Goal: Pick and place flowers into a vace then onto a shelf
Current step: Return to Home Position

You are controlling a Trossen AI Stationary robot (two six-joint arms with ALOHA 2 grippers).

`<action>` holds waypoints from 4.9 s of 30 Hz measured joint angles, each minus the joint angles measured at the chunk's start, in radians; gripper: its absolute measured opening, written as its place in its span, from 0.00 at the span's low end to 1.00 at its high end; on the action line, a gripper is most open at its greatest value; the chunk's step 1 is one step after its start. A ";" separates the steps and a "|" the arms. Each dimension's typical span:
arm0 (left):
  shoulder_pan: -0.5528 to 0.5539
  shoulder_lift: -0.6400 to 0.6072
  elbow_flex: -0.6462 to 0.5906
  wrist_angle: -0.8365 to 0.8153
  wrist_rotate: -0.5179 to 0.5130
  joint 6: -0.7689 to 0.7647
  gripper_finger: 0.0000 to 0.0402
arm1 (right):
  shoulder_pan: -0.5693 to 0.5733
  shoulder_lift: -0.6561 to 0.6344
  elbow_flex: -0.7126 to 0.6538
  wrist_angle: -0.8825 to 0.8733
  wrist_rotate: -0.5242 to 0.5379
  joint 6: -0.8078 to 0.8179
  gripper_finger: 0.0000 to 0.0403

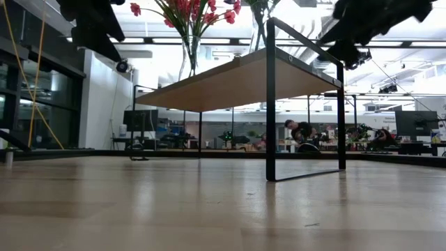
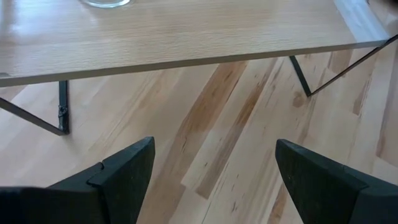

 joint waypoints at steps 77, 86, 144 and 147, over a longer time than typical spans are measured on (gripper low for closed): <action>0.000 -0.931 -0.670 0.565 -0.020 0.368 0.91 | 0.012 -0.761 -0.461 0.310 0.006 0.313 0.73; 0.000 -0.931 -0.679 0.654 0.054 0.452 0.91 | 0.137 -0.761 -0.540 0.471 -0.010 0.392 0.73; 0.000 -0.931 -0.870 0.831 0.131 0.566 0.91 | 0.788 -0.761 -0.711 0.668 0.619 0.220 0.73; 0.000 -0.931 -0.871 0.831 0.134 0.574 0.91 | 0.788 -0.761 -0.718 0.668 0.619 0.220 0.73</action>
